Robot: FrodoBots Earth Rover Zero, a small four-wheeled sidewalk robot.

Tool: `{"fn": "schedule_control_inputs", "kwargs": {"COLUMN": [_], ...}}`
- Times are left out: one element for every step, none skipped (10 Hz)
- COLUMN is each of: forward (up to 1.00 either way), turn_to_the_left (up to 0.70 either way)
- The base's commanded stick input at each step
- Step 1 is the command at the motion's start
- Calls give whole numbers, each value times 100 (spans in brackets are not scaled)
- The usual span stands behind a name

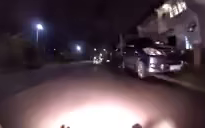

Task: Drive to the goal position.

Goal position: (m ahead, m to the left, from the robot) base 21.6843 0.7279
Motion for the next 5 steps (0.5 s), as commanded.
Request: {"fn": "schedule_control_inputs", "kwargs": {"forward": [100,100,100,100,100], "turn_to_the_left": [0,-9,-32,-40,-19]}}
